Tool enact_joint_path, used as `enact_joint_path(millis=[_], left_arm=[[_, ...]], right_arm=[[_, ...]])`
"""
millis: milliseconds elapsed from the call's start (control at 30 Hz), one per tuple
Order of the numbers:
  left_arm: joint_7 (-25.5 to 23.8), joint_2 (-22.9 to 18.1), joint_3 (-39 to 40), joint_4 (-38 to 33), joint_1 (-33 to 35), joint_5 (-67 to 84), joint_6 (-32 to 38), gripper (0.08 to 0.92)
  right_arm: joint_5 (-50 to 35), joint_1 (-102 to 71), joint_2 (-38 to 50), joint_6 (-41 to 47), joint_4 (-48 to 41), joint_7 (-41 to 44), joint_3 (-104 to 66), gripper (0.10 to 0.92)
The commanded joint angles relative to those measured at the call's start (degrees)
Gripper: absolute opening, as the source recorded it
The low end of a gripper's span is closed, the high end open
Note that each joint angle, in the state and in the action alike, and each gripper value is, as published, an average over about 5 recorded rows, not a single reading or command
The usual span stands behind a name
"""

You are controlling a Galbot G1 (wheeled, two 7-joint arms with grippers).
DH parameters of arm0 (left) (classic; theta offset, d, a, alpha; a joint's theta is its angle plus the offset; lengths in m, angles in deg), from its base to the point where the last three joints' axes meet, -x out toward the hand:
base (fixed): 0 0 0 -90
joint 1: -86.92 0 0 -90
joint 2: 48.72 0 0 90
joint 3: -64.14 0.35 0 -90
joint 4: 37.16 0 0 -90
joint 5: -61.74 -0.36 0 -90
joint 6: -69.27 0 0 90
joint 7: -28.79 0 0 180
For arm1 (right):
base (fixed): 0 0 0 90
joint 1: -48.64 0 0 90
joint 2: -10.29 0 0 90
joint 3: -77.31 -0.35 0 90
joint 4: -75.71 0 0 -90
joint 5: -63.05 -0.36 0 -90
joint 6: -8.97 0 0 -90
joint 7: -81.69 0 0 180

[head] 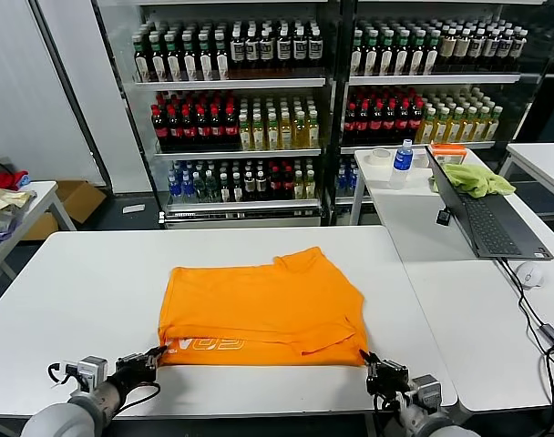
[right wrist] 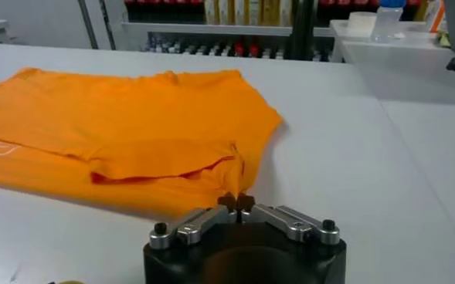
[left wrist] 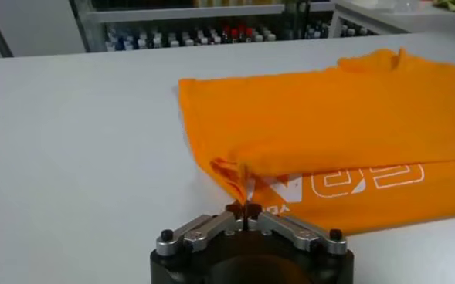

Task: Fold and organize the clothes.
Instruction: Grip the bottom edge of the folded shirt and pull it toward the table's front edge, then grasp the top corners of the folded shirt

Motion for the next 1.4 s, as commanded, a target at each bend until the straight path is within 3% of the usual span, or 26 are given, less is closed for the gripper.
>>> enact_joint_path(millis=[33, 500, 600, 867, 1033, 1300, 1400], left_arm=[[-0.1, 1.4, -5.5, -6.0, 9.4, 0.4, 0.2, 0.079], [1.4, 0.7, -7.5, -7.6, 12.1, -2.5, -3.0, 0.079], [1.3, 0.7, -7.5, -7.4, 11.2, -2.5, -2.3, 0.102], [1.1, 2.6, -10.8, -9.9, 8.6, -0.3, -2.1, 0.321], [1.0, 5.6, -13.1, -11.8, 6.0, 2.3, -1.6, 0.459], [-1.7, 5.3, -4.4, -0.4, -6.6, 2.7, 2.3, 0.693], [-2.3, 5.0, -0.9, 3.0, -10.8, 2.4, 3.2, 0.773]], right_arm=[[2.2, -6.4, 0.4, 0.3, 4.8, -0.1, -1.0, 0.108], [5.8, -8.6, -1.0, 0.9, 5.0, -0.2, -2.1, 0.109], [5.9, -8.9, -1.0, 1.0, 5.4, 0.0, -2.5, 0.150], [4.8, -8.8, 0.9, 1.2, 7.5, 0.6, -6.7, 0.381], [-0.7, -5.0, 4.2, 1.6, 8.5, 1.2, -10.3, 0.520], [-7.6, 15.3, 4.1, 1.6, -1.4, 0.1, -3.7, 0.765], [-9.5, 22.8, 3.1, 1.8, -5.9, -0.5, 0.8, 0.812]])
